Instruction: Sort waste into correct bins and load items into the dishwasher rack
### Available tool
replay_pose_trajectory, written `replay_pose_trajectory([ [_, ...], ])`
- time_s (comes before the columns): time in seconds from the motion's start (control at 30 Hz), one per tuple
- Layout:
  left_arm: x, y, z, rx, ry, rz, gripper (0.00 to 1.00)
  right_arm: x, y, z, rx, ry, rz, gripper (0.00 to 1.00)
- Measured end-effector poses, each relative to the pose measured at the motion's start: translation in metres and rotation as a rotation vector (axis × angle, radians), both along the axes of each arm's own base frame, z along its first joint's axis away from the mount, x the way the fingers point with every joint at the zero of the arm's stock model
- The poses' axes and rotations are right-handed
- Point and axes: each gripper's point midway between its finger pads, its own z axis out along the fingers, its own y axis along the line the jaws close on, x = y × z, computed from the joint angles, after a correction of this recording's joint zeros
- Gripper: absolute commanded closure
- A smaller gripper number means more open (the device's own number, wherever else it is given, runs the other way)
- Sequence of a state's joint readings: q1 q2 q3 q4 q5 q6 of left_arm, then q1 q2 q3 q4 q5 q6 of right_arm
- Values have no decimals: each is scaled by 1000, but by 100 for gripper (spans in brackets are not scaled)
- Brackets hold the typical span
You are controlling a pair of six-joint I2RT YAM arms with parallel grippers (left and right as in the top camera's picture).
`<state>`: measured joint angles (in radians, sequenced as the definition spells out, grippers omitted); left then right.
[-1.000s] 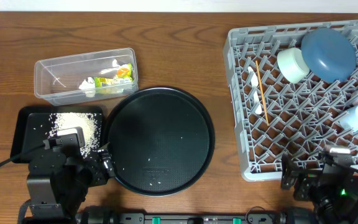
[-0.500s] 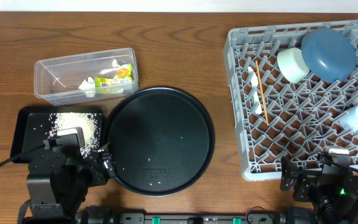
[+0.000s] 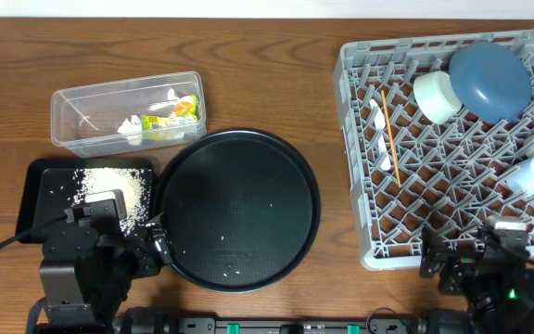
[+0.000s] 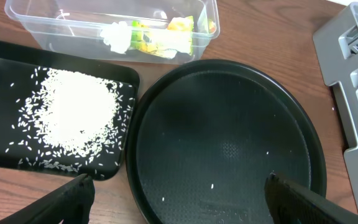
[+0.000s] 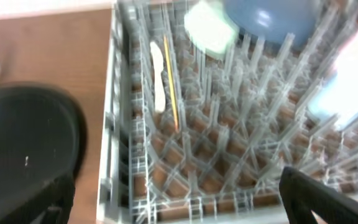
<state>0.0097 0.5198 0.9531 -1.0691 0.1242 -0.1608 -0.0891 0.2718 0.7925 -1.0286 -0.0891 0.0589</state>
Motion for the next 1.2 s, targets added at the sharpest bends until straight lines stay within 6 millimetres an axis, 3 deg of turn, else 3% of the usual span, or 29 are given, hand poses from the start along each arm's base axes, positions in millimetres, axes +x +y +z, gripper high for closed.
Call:
replay_pose_trajectory([
  [0.1, 0, 0, -1, 0, 2, 0, 12, 13, 2, 11, -31, -153, 25, 1],
  [0.2, 0, 0, -1, 0, 3, 0, 11, 26, 8, 10, -61, -289, 75, 1],
  [0.43, 0, 0, -2, 0, 5, 0, 11, 59, 24, -19, -99, -451, 162, 1],
  [0.63, 0, 0, -2, 0, 5, 0, 11, 76, 28, -25, -201, -603, 188, 1],
  [0.9, 0, 0, -2, 0, 5, 0, 11, 82, 27, -81, -288, -457, 220, 1],
  [1.2, 0, 0, -2, 0, 5, 0, 11, 82, 26, -80, -277, -457, 214, 1],
])
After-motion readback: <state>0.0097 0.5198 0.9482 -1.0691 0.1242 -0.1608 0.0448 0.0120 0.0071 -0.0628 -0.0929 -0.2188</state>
